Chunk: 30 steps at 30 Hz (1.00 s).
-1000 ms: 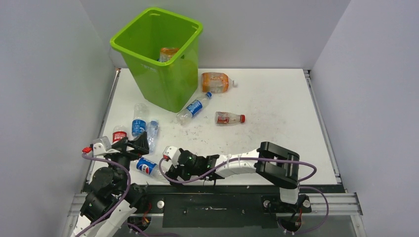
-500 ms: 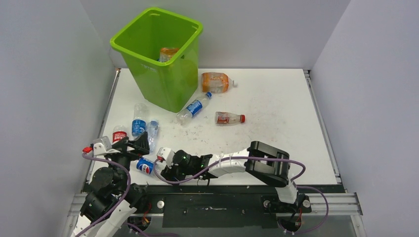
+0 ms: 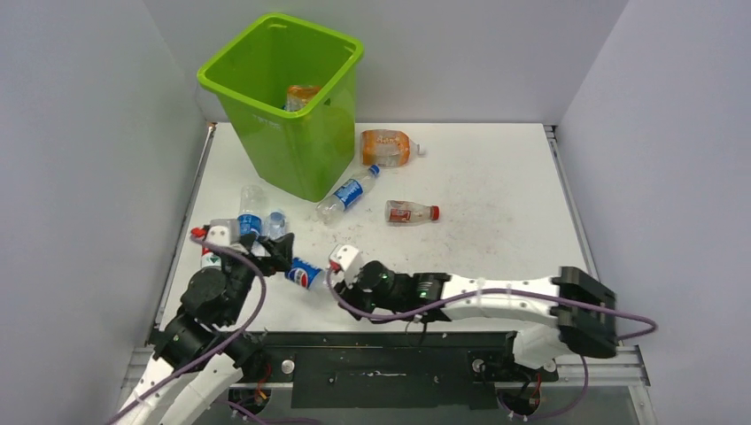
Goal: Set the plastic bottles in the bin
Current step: Pick up the plastic bottle at the center of the board.
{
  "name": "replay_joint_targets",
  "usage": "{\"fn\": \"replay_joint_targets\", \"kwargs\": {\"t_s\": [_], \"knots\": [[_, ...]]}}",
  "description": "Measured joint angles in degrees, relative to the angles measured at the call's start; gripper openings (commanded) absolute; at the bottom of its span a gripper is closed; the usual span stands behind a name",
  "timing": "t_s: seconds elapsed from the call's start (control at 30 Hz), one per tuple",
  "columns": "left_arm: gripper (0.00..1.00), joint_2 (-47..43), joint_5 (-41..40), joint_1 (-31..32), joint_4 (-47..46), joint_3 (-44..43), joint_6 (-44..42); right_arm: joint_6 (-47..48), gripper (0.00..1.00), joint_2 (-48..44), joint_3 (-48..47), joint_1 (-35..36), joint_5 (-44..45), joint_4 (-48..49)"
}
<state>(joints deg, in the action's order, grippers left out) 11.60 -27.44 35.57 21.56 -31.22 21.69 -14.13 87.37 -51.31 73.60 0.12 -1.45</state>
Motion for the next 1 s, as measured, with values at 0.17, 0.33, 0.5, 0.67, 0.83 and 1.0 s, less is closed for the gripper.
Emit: {"fn": "replay_joint_targets", "kwargs": {"t_s": [0.17, 0.33, 0.5, 0.67, 0.83, 1.0], "knots": [[0.96, 16.70, 14.99, 0.00, -1.07, -7.87, -7.21, -2.78, 0.05, -14.82, -1.53, -0.85, 4.35, -13.16], [0.96, 26.53, 34.71, 0.20, 1.51, -16.79, -19.63, -5.64, 0.05, -20.61, -4.09, -0.87, 4.87, -26.93], [0.96, 28.50, 47.95, 4.68, 8.37, -21.38, -34.80, -6.34, 0.05, -23.15, -6.69, -0.87, 2.38, -37.11], [0.96, 31.50, 54.82, 7.13, 14.86, -24.85, -45.86, -5.95, 0.05, -24.59, -10.82, -0.90, -1.40, -42.60], [0.96, 35.43, 56.74, 14.19, 17.09, -25.11, -50.42, -4.37, 0.05, -25.24, -14.12, -0.94, -6.64, -43.69], [0.99, 37.90, 54.82, 23.41, 17.62, -25.24, -52.68, -2.82, 0.05, -25.11, -16.06, -0.92, -10.25, -44.41]]}}
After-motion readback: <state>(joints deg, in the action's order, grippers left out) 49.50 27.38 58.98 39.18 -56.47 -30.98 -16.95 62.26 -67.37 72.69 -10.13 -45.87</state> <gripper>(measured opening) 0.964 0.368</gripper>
